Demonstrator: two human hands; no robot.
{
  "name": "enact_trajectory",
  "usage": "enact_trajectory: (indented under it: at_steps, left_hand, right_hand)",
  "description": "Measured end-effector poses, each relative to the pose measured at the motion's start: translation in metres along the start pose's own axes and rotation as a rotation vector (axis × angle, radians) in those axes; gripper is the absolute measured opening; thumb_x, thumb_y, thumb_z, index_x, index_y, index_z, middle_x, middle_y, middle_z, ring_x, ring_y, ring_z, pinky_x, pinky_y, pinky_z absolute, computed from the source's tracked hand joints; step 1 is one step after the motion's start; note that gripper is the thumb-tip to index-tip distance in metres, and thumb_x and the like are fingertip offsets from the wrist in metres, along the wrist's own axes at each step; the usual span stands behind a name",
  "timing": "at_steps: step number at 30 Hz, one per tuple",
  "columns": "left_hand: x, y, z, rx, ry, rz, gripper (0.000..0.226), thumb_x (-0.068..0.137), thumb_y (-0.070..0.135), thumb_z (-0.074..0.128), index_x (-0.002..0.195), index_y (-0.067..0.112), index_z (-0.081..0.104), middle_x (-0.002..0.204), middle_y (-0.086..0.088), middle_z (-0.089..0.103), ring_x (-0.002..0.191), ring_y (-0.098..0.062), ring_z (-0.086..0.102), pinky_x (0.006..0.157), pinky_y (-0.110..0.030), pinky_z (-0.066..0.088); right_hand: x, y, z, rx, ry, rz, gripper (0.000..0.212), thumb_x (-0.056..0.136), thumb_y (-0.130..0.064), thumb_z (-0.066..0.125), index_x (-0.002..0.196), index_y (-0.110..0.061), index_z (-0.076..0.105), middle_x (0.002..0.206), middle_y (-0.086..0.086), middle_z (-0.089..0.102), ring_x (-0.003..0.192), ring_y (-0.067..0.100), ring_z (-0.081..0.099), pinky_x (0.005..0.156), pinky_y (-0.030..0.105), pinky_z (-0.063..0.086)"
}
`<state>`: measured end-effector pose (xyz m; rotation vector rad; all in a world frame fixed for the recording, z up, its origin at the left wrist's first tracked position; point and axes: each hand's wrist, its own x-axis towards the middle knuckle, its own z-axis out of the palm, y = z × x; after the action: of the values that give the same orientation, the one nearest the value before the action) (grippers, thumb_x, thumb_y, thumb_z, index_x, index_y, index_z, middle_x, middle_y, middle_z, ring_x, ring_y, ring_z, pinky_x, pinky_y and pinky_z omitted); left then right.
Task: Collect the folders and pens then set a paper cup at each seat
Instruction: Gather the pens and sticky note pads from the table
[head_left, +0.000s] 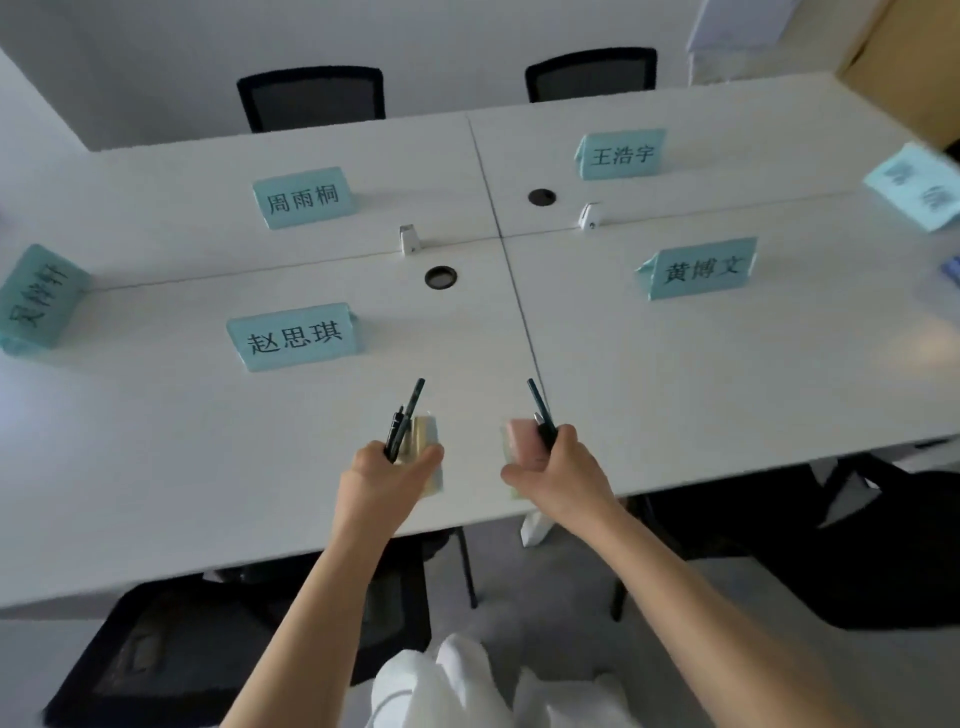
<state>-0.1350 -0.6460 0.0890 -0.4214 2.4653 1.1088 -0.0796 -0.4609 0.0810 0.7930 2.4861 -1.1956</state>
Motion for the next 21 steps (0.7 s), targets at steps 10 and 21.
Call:
enact_trajectory:
  at_steps: [10,21]
  left_hand:
    - [-0.134,0.067,0.172,0.135,-0.186,0.172,0.038,0.082,0.048,0.068,0.090,0.013,0.055,0.076,-0.003,0.058,0.064,-0.018,0.055,0.051,-0.027,0.037]
    - [-0.277,0.142,0.381,0.234,-0.359,0.295,0.040,0.080,0.050,0.068,0.088,0.013,0.055,0.076,-0.003,0.057,0.066,-0.018,0.055,0.054,-0.028,0.039]
  right_hand:
    - [-0.095,0.165,-0.146,0.083,0.256,0.082,0.052,0.071,-0.045,0.069,0.102,-0.014,0.042,0.098,0.003,0.054,0.084,0.024,0.058,0.065,0.034,0.045]
    - [-0.170,0.374,-0.295,0.148,0.422,0.238,0.051,0.072,-0.043,0.069,0.106,-0.016,0.043,0.101,0.002,0.057,0.087,0.021,0.058,0.067,0.032,0.043]
